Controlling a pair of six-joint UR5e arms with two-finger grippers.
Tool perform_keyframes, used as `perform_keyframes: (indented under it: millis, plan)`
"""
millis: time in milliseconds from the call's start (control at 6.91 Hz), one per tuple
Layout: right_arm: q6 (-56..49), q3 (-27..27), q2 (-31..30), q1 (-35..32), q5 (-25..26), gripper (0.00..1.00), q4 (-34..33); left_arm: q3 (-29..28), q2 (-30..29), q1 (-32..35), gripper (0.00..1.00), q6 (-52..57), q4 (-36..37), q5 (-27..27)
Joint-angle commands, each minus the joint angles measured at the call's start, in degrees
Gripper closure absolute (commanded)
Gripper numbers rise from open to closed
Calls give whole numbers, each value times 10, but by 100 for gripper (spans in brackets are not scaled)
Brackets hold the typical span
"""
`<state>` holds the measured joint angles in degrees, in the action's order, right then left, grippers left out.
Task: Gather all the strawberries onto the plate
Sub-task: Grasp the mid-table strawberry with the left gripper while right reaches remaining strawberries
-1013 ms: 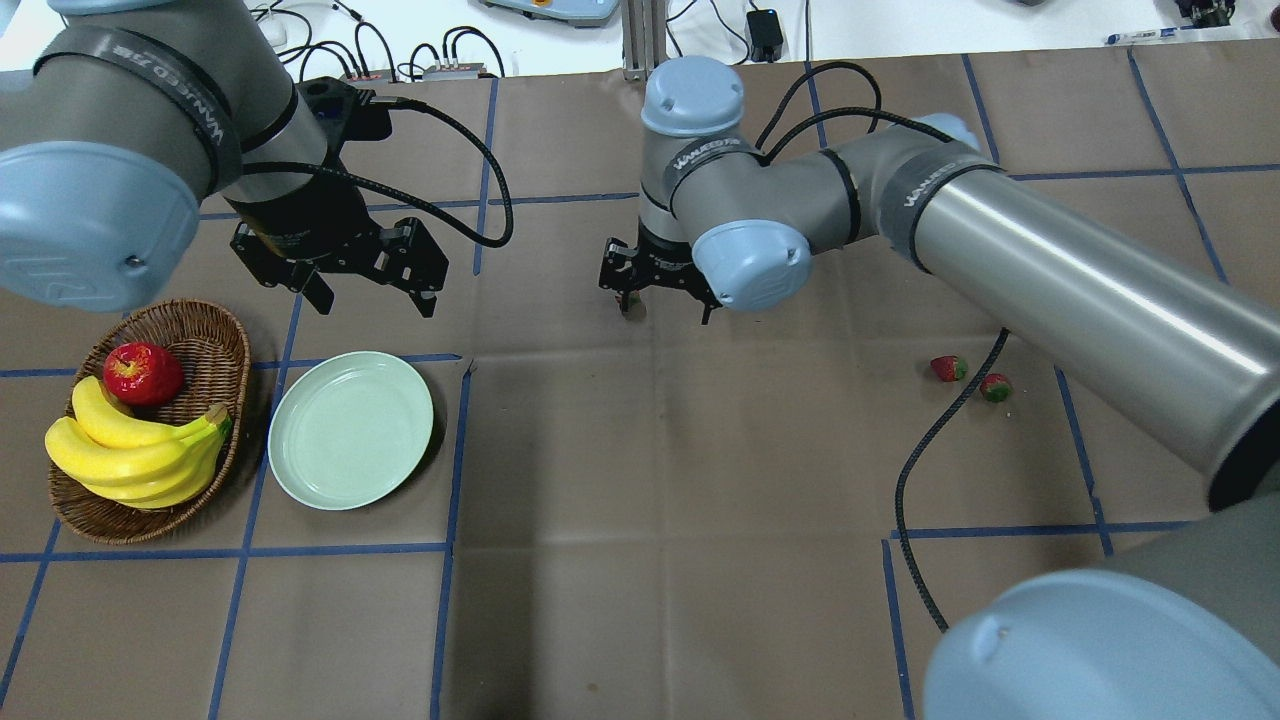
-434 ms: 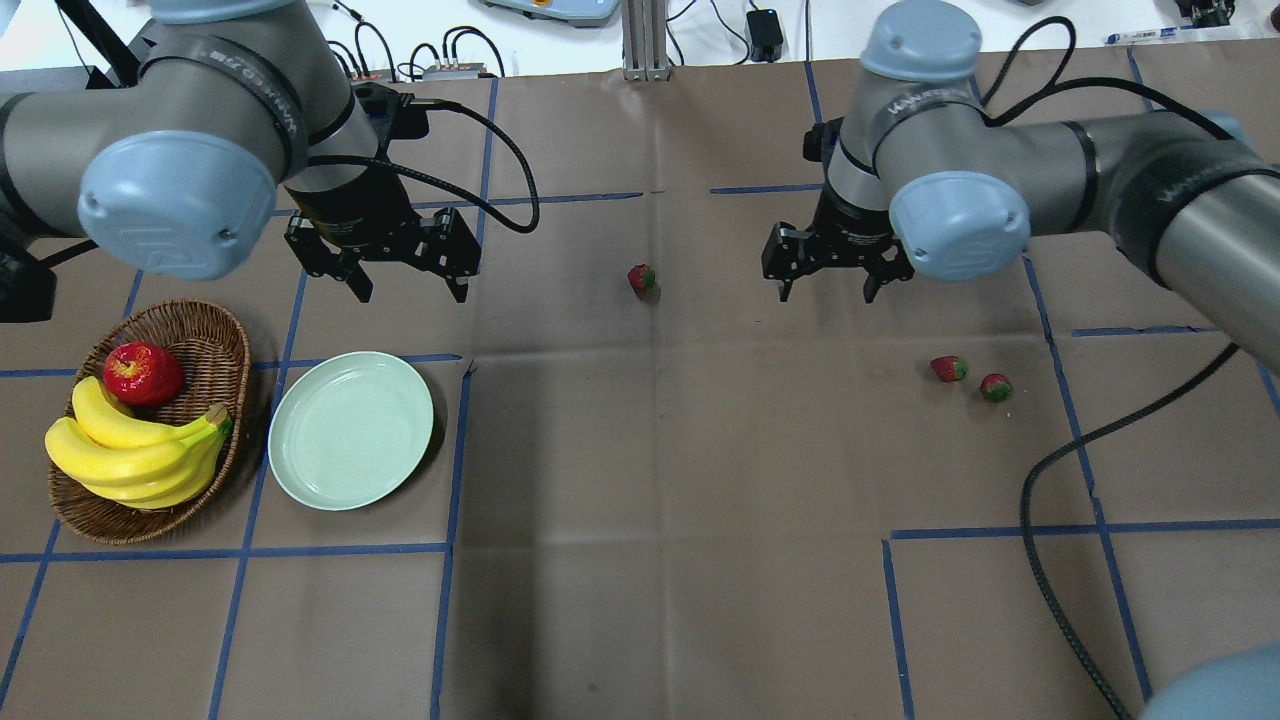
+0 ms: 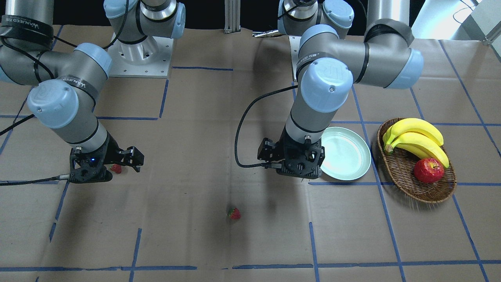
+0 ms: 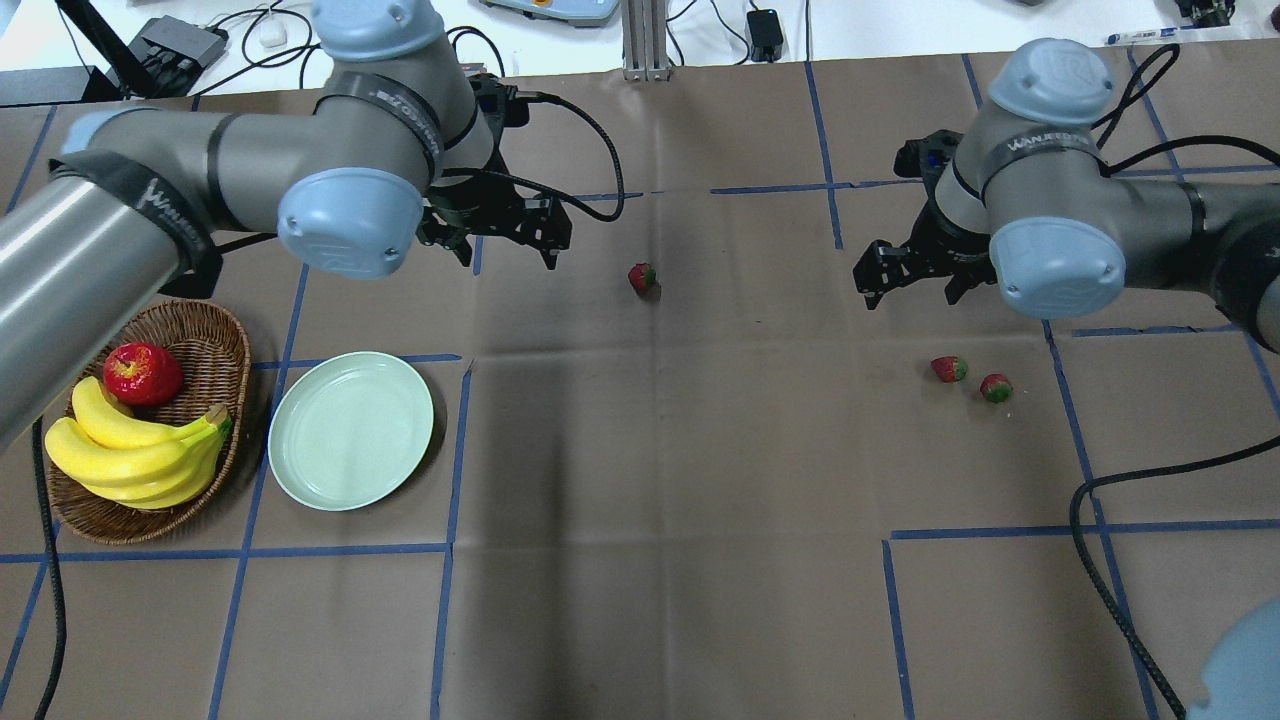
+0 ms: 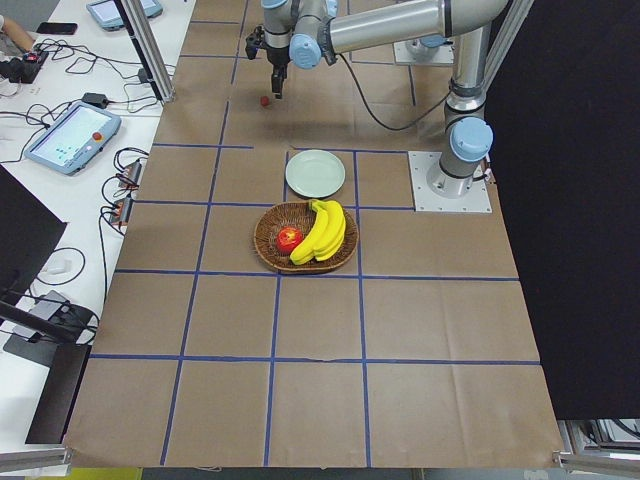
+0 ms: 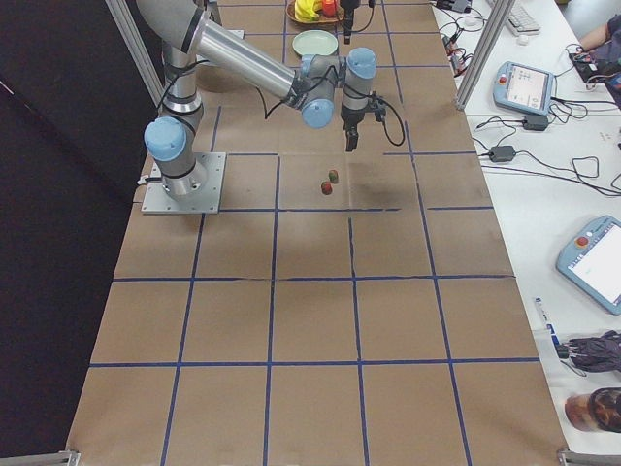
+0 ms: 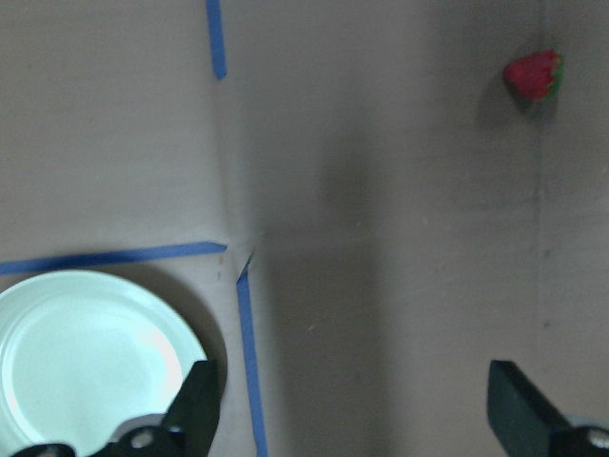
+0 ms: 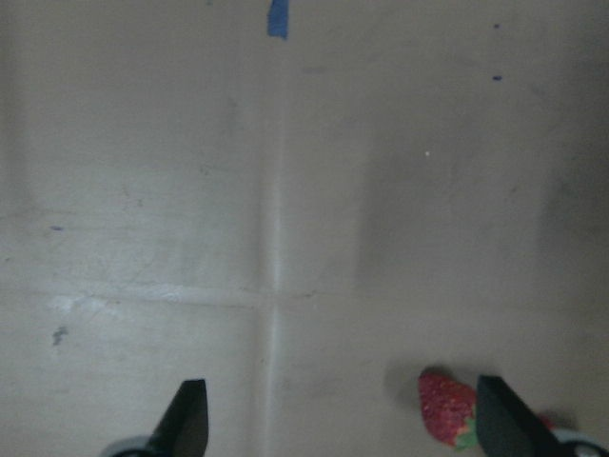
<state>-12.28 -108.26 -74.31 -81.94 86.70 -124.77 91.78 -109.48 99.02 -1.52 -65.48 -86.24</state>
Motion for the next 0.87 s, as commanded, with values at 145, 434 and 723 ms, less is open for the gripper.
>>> perform_keyframes:
  millis: [145, 434, 723]
  plan:
    - [-80, -66, 28, 51, 14, 0, -61, -107, -147, 45, 0, -29, 94, 51]
    - [-78, -99, 29, 51, 14, 1, -63, -114, -177, 55, 0, -29, 88, 50]
    - [-75, -96, 29, 52, 33, 16, -54, -102, -194, 58, 0, -29, 87, 49]
